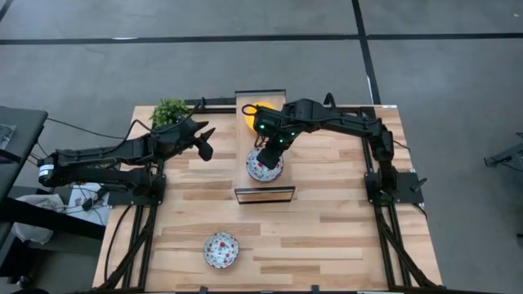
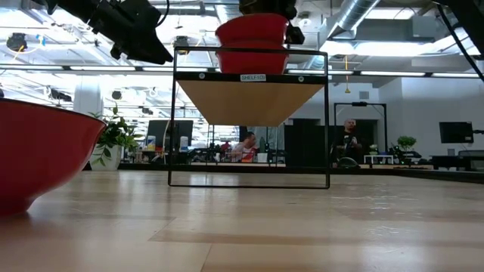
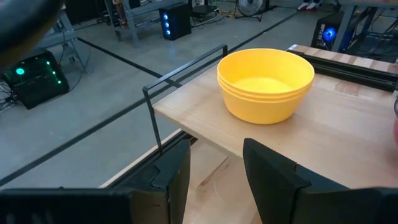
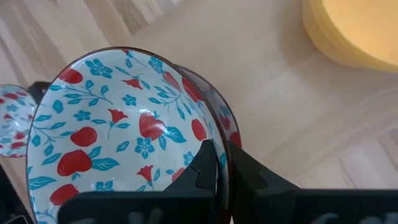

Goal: Pick & Place Mini bowls
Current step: Stack the top red patterned bowl on top of the red patterned bowl on the shelf

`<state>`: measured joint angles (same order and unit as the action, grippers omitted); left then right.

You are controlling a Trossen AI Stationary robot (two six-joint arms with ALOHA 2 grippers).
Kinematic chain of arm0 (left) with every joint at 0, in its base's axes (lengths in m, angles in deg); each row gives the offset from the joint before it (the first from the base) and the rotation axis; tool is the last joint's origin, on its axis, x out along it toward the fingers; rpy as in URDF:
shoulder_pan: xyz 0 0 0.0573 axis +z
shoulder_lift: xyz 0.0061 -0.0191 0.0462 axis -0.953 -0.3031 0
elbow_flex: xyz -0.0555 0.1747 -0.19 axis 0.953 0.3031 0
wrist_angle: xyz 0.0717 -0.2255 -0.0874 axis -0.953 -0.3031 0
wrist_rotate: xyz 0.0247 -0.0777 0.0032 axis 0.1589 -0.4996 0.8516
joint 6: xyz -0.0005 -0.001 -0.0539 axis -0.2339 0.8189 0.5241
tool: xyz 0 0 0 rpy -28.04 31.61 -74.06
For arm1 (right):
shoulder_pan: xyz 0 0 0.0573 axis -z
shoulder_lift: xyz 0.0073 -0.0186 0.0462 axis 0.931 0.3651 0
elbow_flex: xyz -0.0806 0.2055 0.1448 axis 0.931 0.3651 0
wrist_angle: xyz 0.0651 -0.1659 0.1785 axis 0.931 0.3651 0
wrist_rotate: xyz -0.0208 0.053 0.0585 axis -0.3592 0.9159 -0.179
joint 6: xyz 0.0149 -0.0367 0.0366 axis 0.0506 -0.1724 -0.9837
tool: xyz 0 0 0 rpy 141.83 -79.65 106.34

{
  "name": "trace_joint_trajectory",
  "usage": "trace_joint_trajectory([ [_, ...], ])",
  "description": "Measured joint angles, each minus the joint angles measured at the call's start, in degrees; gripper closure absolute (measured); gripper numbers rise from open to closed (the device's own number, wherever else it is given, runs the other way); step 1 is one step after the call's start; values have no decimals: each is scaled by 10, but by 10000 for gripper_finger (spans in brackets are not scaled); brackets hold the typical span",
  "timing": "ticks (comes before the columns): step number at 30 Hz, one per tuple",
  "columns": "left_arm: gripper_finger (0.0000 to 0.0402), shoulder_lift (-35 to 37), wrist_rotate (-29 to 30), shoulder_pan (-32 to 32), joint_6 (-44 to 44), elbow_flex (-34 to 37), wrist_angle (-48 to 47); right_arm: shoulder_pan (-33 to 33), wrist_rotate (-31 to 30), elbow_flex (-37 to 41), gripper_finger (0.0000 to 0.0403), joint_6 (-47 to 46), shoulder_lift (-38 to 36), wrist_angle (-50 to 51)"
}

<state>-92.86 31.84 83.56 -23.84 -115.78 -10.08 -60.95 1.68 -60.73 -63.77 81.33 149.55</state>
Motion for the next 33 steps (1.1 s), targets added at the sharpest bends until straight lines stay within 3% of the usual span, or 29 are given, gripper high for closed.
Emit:
trace_joint_trajectory([
  [33, 254, 0, 0, 0, 0, -1, 4, 3, 17, -1, 390, 32, 9, -3],
])
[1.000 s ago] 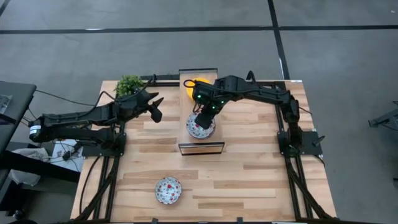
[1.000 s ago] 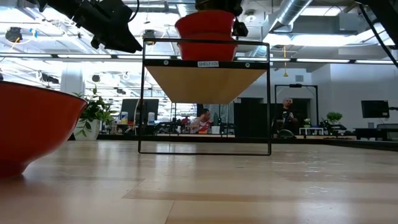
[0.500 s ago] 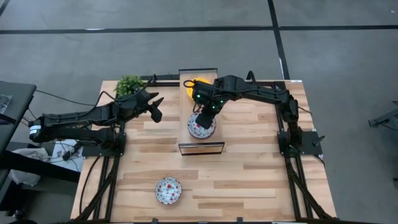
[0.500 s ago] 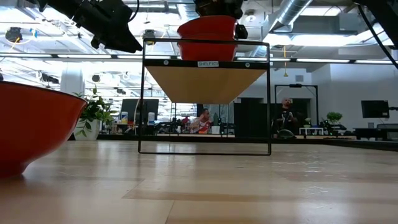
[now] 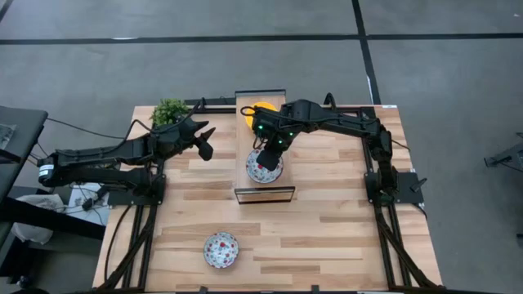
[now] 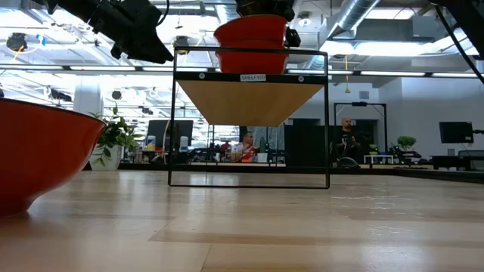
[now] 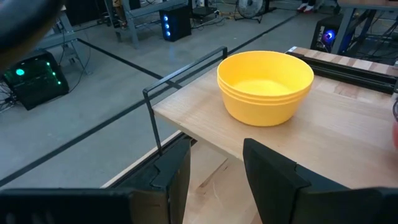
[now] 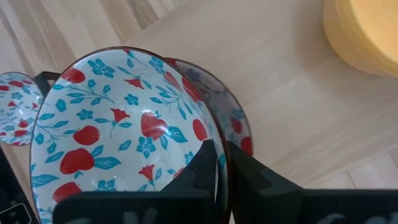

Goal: Pick & Place Mini bowls
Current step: Stack the top red patterned bowl on top of the red patterned bowl on the shelf

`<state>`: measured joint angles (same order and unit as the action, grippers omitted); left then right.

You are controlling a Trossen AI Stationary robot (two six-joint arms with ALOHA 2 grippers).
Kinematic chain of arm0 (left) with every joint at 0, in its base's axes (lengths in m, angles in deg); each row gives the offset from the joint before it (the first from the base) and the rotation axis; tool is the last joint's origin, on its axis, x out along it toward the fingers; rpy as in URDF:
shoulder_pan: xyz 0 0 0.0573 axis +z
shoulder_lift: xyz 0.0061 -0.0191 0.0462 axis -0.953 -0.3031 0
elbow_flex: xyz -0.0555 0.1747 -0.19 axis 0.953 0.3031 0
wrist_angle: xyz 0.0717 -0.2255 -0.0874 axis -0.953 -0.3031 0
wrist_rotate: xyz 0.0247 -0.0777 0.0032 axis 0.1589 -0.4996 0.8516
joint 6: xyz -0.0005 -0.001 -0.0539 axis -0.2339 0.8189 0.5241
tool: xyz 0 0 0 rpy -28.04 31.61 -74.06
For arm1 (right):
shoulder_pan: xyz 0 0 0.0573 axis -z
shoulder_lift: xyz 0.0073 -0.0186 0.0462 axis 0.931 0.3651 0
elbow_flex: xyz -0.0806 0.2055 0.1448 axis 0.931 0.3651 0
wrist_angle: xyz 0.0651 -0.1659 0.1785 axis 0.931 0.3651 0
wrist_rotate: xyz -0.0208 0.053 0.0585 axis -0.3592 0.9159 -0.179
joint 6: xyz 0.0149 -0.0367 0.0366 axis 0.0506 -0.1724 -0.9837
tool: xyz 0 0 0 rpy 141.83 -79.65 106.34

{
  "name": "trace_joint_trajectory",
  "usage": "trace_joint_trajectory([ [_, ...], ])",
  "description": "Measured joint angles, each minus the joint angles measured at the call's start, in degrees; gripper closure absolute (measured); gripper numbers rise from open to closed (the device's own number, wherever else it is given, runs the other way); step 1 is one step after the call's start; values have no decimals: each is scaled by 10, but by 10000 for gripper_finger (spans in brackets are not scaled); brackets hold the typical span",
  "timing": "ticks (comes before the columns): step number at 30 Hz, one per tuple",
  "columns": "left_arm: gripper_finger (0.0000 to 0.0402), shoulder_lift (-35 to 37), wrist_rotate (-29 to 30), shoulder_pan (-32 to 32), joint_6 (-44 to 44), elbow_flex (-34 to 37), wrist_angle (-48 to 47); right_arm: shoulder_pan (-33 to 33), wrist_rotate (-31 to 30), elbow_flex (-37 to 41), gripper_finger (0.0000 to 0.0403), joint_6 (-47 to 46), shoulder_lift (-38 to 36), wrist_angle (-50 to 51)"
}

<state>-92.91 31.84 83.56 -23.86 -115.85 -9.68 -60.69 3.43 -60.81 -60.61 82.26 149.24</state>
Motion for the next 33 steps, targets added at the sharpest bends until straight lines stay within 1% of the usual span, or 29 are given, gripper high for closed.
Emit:
trace_joint_trajectory([
  [23, 254, 0, 0, 0, 0, 0, 9, 0, 1, 12, 386, 3, 2, -12],
  [33, 254, 0, 0, 0, 0, 0, 9, 0, 2, 12, 336, 10, 1, -14],
])
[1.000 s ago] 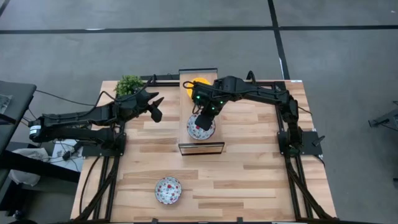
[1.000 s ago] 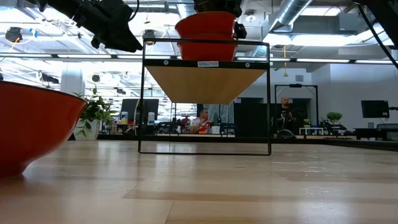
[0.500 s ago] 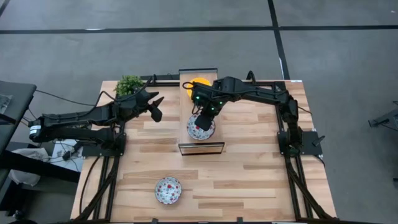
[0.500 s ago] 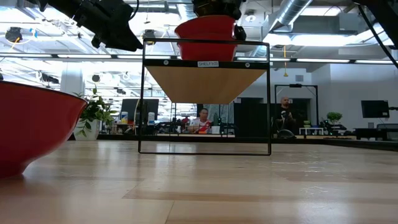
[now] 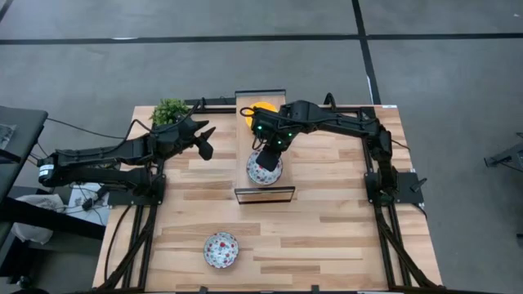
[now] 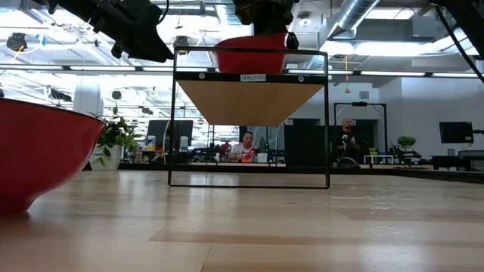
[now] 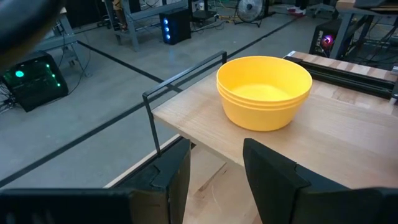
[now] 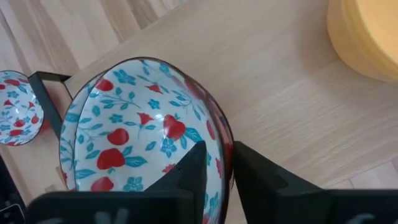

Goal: Pick & Place Mini bowls
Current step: Stack the top red patterned bowl on top of the red patterned bowl on the shelf, then stack the red patterned bowl on top of the red patterned bowls on the shelf

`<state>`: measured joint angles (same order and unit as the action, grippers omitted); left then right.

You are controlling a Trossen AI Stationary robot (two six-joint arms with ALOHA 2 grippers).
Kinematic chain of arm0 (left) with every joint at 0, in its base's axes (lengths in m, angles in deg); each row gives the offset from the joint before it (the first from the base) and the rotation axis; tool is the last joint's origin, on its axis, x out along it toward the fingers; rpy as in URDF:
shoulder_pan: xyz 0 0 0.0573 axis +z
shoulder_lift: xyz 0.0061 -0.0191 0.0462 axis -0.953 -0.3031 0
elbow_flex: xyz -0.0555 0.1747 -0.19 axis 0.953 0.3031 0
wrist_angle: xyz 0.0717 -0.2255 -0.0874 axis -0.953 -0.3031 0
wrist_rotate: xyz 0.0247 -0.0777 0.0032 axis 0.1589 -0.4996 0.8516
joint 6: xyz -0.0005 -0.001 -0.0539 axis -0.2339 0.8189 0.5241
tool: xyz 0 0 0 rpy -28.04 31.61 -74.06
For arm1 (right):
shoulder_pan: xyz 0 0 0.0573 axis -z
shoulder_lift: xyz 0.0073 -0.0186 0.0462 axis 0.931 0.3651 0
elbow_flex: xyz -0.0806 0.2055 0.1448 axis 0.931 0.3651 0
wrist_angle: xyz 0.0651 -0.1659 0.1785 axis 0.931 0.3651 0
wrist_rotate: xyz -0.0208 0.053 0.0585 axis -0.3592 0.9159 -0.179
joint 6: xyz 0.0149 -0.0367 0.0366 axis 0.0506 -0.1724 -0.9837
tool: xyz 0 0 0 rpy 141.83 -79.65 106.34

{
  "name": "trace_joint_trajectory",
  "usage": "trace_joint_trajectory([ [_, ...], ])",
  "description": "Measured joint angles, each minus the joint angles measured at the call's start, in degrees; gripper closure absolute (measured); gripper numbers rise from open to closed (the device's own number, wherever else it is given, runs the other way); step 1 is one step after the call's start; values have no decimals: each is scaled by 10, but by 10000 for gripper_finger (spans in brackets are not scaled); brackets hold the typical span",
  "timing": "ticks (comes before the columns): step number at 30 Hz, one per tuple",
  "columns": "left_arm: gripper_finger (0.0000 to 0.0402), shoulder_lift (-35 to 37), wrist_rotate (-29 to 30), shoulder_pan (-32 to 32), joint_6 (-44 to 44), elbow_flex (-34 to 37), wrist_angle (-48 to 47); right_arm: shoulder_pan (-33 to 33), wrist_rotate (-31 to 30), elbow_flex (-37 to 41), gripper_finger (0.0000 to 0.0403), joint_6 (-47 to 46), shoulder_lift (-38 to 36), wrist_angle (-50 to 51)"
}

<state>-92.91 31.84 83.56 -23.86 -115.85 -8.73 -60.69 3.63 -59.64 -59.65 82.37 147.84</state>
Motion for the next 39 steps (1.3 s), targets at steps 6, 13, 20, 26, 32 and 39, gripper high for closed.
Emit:
trace_joint_trajectory([
  [6, 254, 0, 0, 0, 0, 0, 4, 4, 4, 0, 320, 0, -3, 7],
  [13, 254, 0, 0, 0, 0, 0, 7, 16, 32, 0, 319, 0, -17, 25],
  [20, 254, 0, 0, 0, 0, 0, 9, 20, 31, -1, 323, 3, -43, 59],
  [26, 254, 0, -33, -12, 0, 0, 2, 15, -18, 6, 331, 39, -89, 108],
  [32, 254, 11, -45, -50, 15, 0, -65, 6, -71, 71, 333, 97, -171, 102],
  [39, 254, 52, -60, -101, 37, 0, -95, 16, -75, 241, 333, 120, -318, -59],
])
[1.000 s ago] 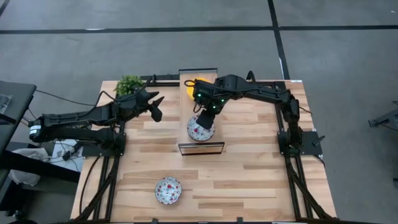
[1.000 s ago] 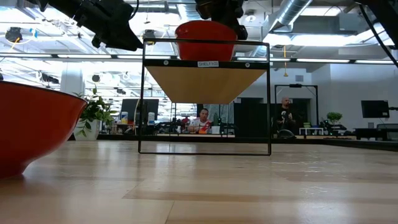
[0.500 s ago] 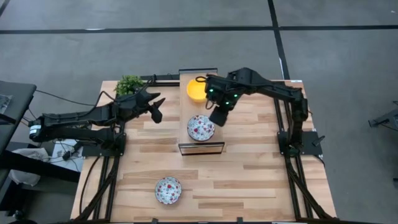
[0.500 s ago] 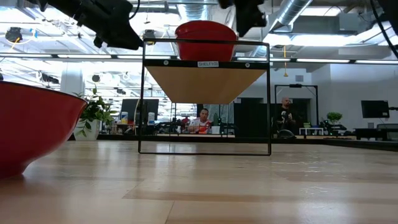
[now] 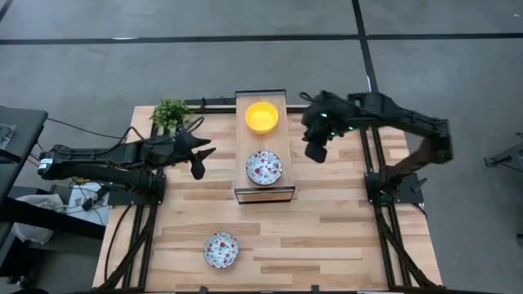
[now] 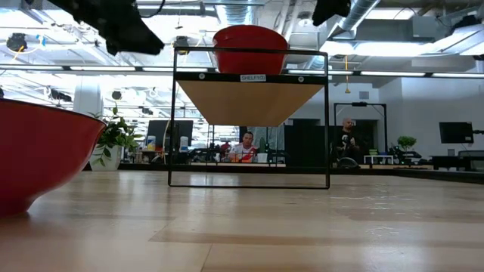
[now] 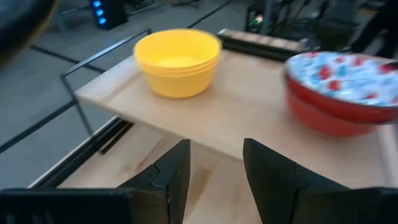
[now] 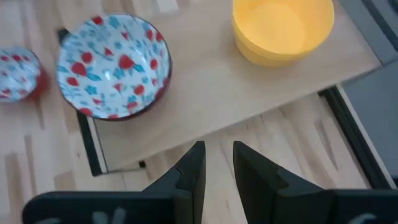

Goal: Pick & Place Mini bowls
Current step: Stack the red patterned bowl on top of the red patterned bowls on the shelf

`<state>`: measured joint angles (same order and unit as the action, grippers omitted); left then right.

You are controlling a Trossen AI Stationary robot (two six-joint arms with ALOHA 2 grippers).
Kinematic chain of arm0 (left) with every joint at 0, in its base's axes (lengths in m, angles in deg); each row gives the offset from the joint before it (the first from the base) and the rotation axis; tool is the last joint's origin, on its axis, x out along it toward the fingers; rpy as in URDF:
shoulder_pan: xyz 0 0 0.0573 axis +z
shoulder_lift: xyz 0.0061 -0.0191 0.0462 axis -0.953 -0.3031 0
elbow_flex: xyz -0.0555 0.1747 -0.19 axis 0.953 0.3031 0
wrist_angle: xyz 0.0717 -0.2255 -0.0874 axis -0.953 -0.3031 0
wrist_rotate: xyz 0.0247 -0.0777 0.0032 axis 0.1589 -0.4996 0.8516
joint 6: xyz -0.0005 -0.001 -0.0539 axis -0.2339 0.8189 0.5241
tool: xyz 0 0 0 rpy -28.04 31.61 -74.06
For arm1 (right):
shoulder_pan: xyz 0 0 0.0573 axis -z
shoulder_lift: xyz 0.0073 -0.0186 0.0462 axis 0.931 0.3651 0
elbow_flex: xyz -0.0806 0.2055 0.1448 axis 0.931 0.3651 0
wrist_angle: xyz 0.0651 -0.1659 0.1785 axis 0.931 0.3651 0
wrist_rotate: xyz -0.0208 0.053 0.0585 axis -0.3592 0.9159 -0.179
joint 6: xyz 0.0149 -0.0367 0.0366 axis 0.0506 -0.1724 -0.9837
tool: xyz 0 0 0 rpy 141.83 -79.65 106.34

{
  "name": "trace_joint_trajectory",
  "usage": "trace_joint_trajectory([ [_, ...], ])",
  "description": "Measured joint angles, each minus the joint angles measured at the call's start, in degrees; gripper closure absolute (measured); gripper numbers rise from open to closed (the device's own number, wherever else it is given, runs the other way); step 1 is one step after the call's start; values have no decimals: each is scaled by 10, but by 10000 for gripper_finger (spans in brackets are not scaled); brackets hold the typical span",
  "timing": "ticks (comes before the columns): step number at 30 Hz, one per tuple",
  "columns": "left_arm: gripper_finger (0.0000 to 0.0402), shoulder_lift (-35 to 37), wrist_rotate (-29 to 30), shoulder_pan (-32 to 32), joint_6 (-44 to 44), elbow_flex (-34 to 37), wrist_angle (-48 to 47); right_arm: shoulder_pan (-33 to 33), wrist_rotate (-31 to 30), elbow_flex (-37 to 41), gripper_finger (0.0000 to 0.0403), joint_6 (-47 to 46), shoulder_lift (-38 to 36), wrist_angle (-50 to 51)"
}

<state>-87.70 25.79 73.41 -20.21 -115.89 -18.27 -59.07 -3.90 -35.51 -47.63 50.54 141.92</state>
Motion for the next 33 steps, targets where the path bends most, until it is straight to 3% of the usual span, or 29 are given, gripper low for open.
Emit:
trace_joint_trajectory([
  [9, 254, 10, -3, -63, 0, -50, -31, 0, 2, 288, 333, -32, -194, -254],
  [15, 254, -13, -2, -76, -2, -106, -73, 0, 2, 434, 333, -85, -288, -355],
  [23, 254, -56, -2, -91, -2, -192, -150, -2, 2, 566, 333, -139, -377, -479],
  [33, 254, -132, -2, -117, -2, -327, -279, -2, 2, 657, 333, -157, -428, -593],
])
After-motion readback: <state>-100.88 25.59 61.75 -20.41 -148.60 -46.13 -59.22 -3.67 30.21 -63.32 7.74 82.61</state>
